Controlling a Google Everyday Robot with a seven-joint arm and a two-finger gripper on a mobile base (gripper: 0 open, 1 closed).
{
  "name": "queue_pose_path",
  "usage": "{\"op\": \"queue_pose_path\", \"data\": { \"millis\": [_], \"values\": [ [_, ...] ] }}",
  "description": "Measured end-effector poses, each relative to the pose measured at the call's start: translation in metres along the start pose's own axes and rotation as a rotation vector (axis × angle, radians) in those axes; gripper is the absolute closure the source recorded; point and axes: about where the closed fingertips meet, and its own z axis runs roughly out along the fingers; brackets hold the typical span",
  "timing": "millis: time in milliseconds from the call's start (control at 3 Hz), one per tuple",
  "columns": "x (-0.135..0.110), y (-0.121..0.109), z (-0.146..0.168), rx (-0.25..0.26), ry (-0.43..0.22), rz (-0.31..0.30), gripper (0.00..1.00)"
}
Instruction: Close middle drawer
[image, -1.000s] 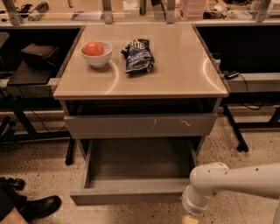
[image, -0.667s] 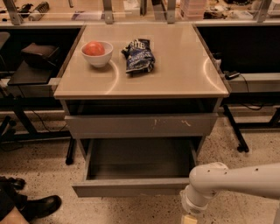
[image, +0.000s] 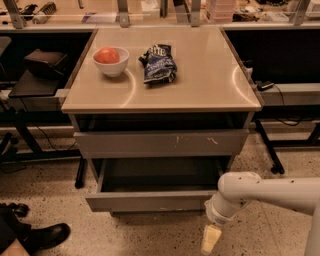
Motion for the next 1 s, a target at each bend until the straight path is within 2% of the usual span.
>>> {"op": "queue_pose_path", "data": {
  "millis": [333, 667, 1000],
  "values": [
    [-0.002, -0.008, 0.008, -0.013, -0.006, -0.004, 0.00],
    [-0.020, -0.035, 0.022, -0.045, 0.001, -0.050, 0.00],
    [-0.026, -0.042, 0.022, -0.045, 0.003, -0.058, 0.00]
  ]
}}
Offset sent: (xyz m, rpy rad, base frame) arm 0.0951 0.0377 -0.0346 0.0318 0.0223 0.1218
